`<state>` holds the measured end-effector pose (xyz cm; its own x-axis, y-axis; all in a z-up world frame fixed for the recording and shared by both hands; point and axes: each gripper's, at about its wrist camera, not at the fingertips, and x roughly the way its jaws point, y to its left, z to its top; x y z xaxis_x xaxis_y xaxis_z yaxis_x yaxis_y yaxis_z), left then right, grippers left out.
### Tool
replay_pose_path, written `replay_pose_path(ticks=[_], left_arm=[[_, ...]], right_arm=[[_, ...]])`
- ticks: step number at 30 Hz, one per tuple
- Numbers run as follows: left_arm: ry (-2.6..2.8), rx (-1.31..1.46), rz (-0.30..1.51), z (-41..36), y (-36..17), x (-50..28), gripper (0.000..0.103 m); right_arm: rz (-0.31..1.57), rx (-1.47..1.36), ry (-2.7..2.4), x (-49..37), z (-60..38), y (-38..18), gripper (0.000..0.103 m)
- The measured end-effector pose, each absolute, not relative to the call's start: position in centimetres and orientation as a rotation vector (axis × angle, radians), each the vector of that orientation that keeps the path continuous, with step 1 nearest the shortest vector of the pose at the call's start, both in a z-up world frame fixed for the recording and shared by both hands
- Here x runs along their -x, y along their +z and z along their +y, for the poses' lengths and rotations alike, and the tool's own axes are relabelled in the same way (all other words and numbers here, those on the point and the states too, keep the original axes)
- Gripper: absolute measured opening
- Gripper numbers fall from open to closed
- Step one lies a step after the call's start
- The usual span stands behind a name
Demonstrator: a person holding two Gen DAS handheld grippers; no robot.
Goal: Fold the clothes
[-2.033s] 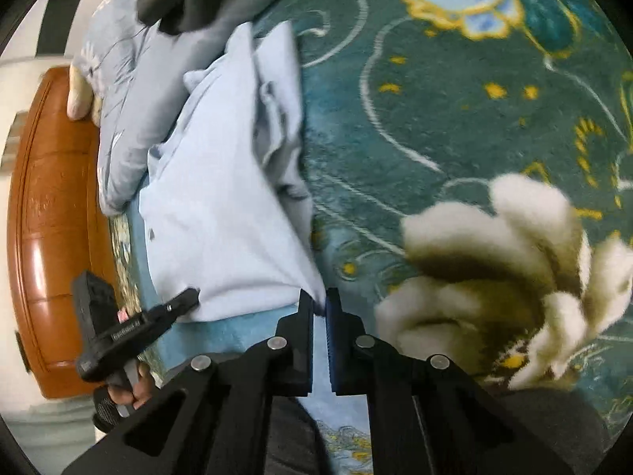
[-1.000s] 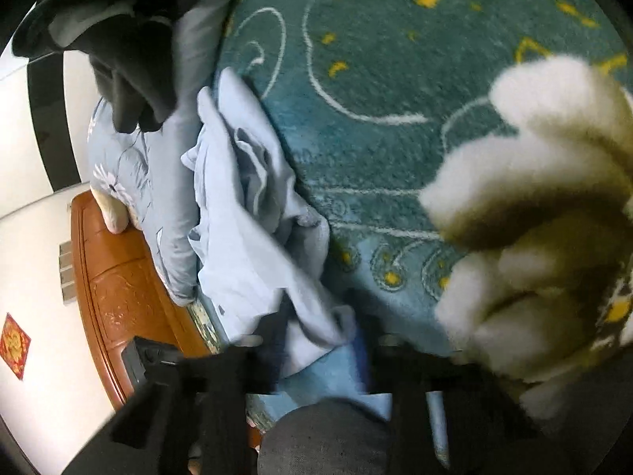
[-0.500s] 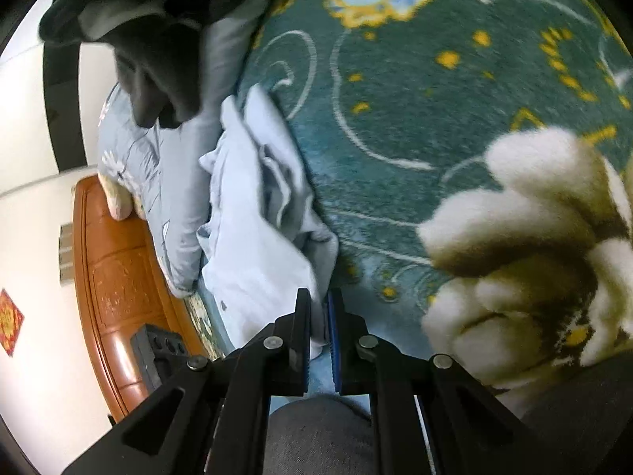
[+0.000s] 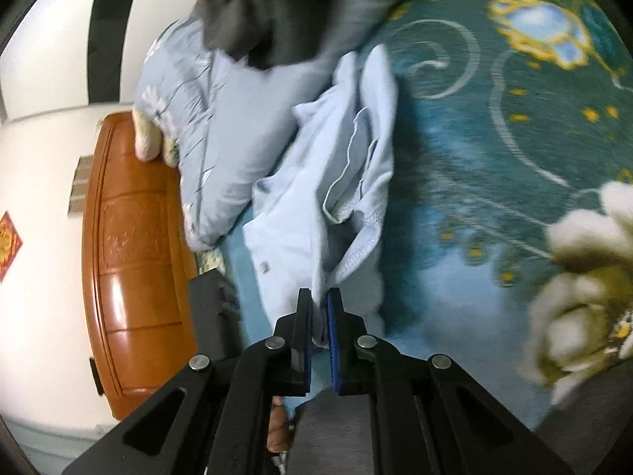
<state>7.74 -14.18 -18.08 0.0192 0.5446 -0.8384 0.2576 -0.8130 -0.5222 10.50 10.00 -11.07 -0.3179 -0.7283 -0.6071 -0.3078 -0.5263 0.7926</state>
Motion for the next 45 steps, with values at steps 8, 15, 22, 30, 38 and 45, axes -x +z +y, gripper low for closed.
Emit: replay_pose_path(ticks=[8,15,22,30,38,45], left_arm=[[1.984,1.894,-1.176,-22.1,-16.9,-14.2,0.033],[2.161,1.847,-1.409,-30.4,-16.2,-21.2,0.038],[2.210,1.733,-1.575,-32.4,-16.3,-22.6,0.040],[2.228,1.674,-1.536,-32.0,-15.9,-20.9,0.050],[2.305,1.695,-1.343,-33.5,-15.8,-18.9,0.066],[2.265,1.695,-1.301,-32.3,-17.1,-16.7,0.066]], right_arm=[[-0.996,-1.569,-1.822,-8.1,0.0,-7.2,0.006],[-0.707,-1.704,-1.639,-8.2,-10.9,-10.0,0.006],[-0.582,-1.876,-1.591,-8.6,-15.3,-14.5,0.007],[-0.634,-1.858,-1.530,-7.3,-14.2,-13.7,0.036],[-0.746,-1.834,-1.831,-4.8,-2.9,-12.6,0.051],[-0.799,-1.954,-1.686,-6.9,-0.6,-18.2,0.051]])
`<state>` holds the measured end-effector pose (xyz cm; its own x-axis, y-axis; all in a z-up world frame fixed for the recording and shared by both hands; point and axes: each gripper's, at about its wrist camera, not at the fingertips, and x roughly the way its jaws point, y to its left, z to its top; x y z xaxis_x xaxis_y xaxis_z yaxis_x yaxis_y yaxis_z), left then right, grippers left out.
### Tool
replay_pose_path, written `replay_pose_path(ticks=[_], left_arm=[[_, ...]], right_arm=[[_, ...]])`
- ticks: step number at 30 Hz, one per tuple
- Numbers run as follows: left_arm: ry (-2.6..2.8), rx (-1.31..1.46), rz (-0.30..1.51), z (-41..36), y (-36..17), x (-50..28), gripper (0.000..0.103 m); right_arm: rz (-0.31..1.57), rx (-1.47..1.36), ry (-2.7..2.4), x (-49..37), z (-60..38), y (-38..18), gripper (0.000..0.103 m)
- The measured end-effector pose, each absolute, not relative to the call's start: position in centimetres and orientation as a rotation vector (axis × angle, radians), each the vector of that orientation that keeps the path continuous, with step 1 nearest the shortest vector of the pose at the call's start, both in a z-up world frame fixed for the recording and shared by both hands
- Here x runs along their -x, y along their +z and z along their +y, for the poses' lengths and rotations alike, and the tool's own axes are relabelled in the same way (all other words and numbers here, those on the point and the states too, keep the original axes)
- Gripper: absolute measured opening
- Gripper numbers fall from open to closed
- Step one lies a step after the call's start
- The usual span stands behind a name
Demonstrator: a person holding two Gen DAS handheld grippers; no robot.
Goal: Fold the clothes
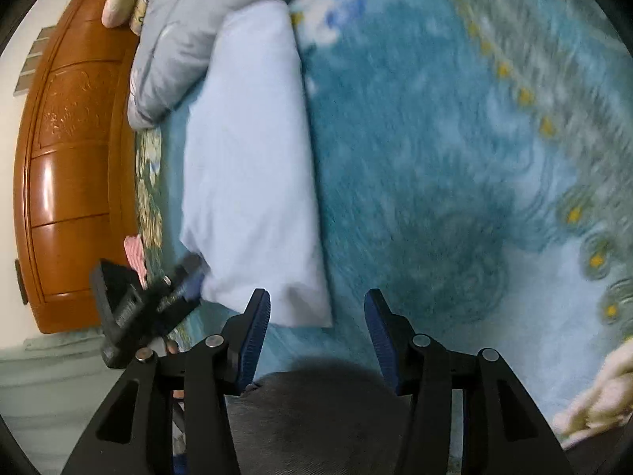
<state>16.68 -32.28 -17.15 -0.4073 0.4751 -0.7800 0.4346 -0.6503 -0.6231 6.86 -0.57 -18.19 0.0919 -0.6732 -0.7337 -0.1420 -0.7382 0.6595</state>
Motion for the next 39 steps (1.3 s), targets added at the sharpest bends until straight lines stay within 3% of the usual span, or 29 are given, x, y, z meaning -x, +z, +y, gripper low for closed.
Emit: replay_pose_path(ticks=[6,10,12,14,17,23,26,30,31,33,34,35,39], left_arm=[[2.247,1.681,-1.301,-32.0,-17.3,-16.6,0.064],[2.238,1.704,-1.341,-32.2,-17.3,-16.5,0.053],[2.242,1.715,-1.336,-32.2,-17.3,-16.5,0.044],[2.241,1.742,-1.324,-31.9,-17.4,-16.4,0.022],[2.237,1.764,-1.363,-31.5,-17.3,-16.7,0.013],[2.190,1.714,-1.541,-30.8,-16.3,-18.9,0.009],[2.243,1.720,-1.462,-29.8,-15.9,-19.5,0.009],[2.226,1.695,-1.485,-30.4,-16.3,-18.6,0.012],[2.226,1.693,-1.477,-30.7,-16.1,-18.3,0.017],[2.218,1.676,-1.444,-31.2,-15.6,-17.7,0.036],[2.220,1.662,-1.426,-31.5,-15.3,-17.3,0.053],[2.244,1.635,-1.403,-31.8,-14.9,-16.8,0.061],[2.309,1.580,-1.352,-33.9,-14.9,-13.5,0.067]], right_arm=[[-1.044,-1.890,-1.590,-6.4,-0.8,-20.9,0.051],[-1.050,-1.882,-1.564,-6.3,-1.6,-21.3,0.050],[-1.050,-1.881,-1.559,-6.3,-1.8,-21.2,0.050],[-1.045,-1.875,-1.553,-6.4,-1.9,-21.1,0.050],[-1.052,-1.887,-1.550,-6.5,-2.0,-21.1,0.050],[-1.050,-1.845,-1.616,-6.8,0.4,-19.2,0.050],[-1.026,-1.846,-1.646,-7.2,1.6,-18.7,0.050],[-1.026,-1.850,-1.659,-7.7,3.0,-18.5,0.050],[-1.027,-1.850,-1.664,-7.9,3.3,-18.4,0.050],[-1.027,-1.845,-1.673,-8.1,4.1,-18.2,0.050],[-1.026,-1.840,-1.678,-8.2,4.3,-18.0,0.050],[-1.024,-1.834,-1.685,-8.2,4.5,-17.8,0.050],[-1.013,-1.837,-1.704,-8.2,5.5,-17.4,0.050]])
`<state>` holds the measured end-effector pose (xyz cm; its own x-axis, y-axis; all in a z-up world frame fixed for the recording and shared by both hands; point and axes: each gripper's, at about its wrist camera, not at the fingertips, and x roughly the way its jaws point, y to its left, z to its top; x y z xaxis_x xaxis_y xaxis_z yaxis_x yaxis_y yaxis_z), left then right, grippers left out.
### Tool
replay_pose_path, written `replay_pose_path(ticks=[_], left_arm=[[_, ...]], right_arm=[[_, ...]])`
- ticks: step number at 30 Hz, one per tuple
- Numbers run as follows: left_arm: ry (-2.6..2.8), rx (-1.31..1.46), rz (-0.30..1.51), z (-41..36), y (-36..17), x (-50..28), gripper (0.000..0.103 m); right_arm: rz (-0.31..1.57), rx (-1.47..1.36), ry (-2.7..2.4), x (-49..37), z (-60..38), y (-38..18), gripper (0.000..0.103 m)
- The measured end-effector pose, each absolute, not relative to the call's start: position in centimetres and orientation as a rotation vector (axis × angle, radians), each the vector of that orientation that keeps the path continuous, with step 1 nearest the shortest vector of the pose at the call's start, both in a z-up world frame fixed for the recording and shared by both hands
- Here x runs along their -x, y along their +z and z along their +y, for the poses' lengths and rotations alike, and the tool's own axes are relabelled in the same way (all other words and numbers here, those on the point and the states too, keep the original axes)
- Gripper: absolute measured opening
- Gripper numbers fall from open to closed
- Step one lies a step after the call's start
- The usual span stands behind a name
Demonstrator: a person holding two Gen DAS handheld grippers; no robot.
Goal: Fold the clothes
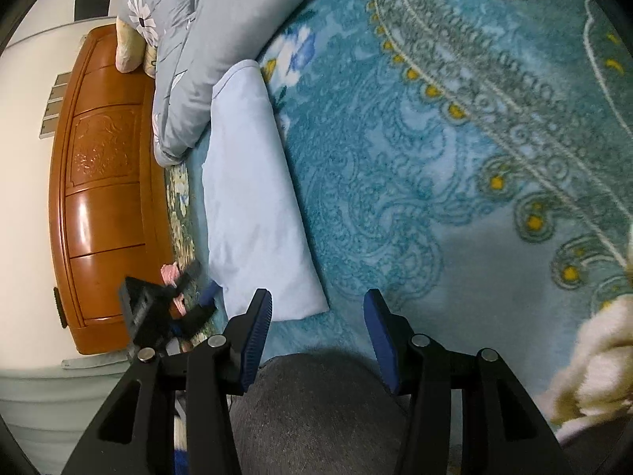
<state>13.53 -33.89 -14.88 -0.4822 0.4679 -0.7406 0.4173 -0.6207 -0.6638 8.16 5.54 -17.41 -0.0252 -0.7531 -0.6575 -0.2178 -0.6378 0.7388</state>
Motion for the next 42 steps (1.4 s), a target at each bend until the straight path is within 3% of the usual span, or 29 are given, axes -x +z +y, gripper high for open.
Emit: replay_pose_path(ticks=[11,15,20,23,35,39,42], left_arm=[[2.140,1.506,-1.293,-34.8,-18.5,-7.0,0.064],[2.111,1.486,-1.313,-34.9,-19.3,-5.8,0.052],[2.127,1.523,-1.291,-34.3,-19.5,-4.7,0.027],[2.175,1.537,-1.240,-33.5,-18.2,-4.6,0.020],[2.340,1.441,-0.903,-23.1,-3.6,-4.1,0.018],[2.339,1.395,-0.930,-17.7,-0.2,-3.8,0.017],[2.284,1.352,-1.092,-14.8,0.8,-3.5,0.017]], right_arm=[[-0.971,-1.868,-1.706,-7.4,4.5,-16.9,0.050],[-0.948,-1.876,-1.693,-7.3,4.0,-16.7,0.050],[-0.973,-1.867,-1.692,-7.6,4.4,-16.6,0.050],[-0.994,-1.858,-1.698,-8.1,5.2,-16.4,0.050],[-1.128,-1.752,-1.684,-10.7,8.5,-16.5,0.050],[-1.189,-1.682,-1.705,-11.4,10.8,-15.8,0.050],[-1.236,-1.614,-1.760,-12.1,14.0,-14.7,0.050]])
